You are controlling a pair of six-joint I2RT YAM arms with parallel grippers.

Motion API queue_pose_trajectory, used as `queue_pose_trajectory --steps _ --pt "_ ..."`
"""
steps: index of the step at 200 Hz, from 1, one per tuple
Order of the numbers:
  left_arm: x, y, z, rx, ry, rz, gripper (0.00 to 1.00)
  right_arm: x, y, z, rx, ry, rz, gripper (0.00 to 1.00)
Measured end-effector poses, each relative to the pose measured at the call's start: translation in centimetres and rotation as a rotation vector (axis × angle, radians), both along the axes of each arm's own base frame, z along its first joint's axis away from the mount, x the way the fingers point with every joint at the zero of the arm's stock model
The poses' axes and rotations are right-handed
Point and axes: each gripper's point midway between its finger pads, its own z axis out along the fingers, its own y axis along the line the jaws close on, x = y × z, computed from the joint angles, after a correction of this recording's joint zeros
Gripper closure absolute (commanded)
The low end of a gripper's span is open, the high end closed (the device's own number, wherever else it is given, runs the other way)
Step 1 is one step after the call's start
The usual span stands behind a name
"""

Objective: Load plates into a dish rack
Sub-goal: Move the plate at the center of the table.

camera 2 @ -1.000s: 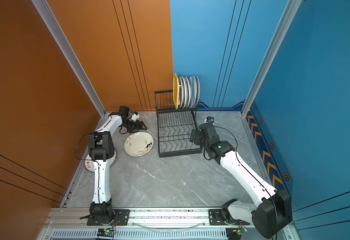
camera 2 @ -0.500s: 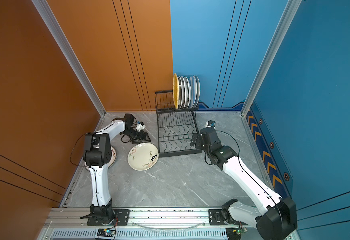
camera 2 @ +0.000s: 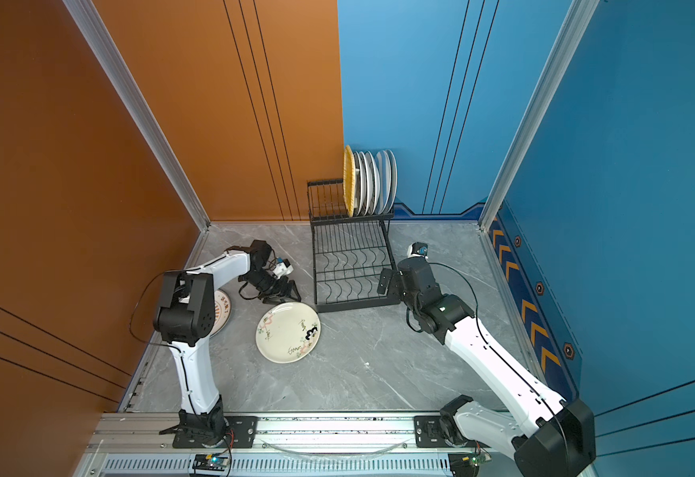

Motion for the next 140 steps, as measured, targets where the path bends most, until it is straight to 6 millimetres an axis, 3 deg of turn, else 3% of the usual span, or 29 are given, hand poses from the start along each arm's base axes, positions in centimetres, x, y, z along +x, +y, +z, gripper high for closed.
queue_pose_trajectory --steps 24,63,76,140 --pt "-2.4 -1.2 -0.1 -0.006 0.039 -0.029 0.27 -0.1 0.1 -0.2 -0.002 0.005 0.003 0.0" --pt "-4.6 -1.7 0.3 -0.003 0.078 -0.025 0.15 -0.2 1.0 -1.0 0.001 0.03 0.037 0.0" --pt "-4.9 -1.0 0.7 0.008 0.08 0.005 0.09 -0.2 1.4 -1.6 0.001 0.05 0.052 0.0" --pt "-6.2 4.4 5.3 0.031 -0.061 0.288 0.04 -1.1 3.9 -4.5 0.036 0.156 0.166 0.0"
